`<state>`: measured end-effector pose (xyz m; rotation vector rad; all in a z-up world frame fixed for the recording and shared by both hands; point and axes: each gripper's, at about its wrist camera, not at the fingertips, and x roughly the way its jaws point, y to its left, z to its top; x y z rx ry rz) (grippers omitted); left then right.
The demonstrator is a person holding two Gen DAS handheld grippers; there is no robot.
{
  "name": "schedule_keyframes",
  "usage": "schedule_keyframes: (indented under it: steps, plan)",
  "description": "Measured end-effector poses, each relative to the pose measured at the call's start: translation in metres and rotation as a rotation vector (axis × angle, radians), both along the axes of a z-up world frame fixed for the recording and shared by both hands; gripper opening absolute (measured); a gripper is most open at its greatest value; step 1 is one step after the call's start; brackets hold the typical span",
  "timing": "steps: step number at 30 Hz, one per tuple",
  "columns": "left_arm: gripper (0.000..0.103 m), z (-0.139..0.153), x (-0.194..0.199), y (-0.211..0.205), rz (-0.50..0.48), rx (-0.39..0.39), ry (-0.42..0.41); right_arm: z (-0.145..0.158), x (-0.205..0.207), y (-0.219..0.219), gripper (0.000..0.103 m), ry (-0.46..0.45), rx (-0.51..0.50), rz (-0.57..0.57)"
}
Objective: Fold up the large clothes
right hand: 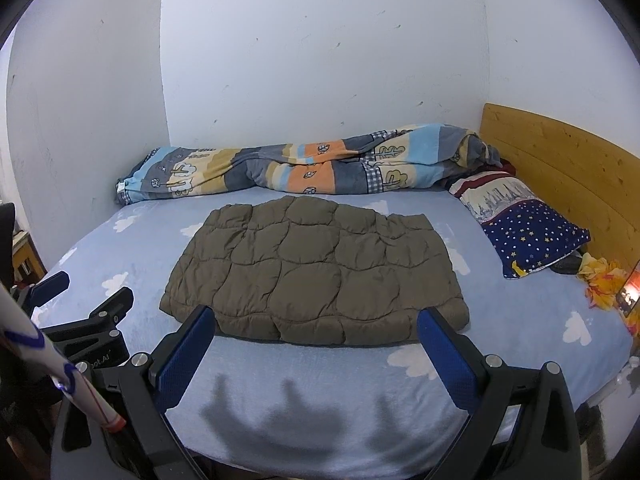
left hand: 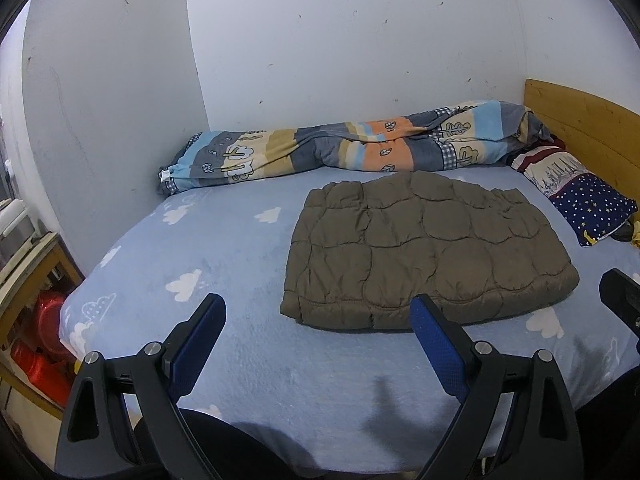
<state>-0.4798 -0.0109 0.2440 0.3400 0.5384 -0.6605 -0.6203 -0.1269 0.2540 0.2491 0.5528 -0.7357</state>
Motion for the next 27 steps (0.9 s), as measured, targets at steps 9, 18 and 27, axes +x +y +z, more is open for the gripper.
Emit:
schedule_keyframes:
  steps: [9,18,27]
  plan:
    - [0.093,0.0,-0.0008,0.0002,0.001,0.001,-0.001,-0.0005,0.0015,0.0005,0.103,0.001,0.002,-0.002]
    - [0.093,-0.0001,-0.0013,-0.0004,0.001,0.002,-0.002,-0.0006,0.0018,0.0012,0.103,0.003,0.0,-0.001]
    - [0.093,0.0003,-0.0001,0.0012,-0.007,0.004,0.004,-0.0026,0.0024,0.0014,0.103,0.013,-0.001,0.0]
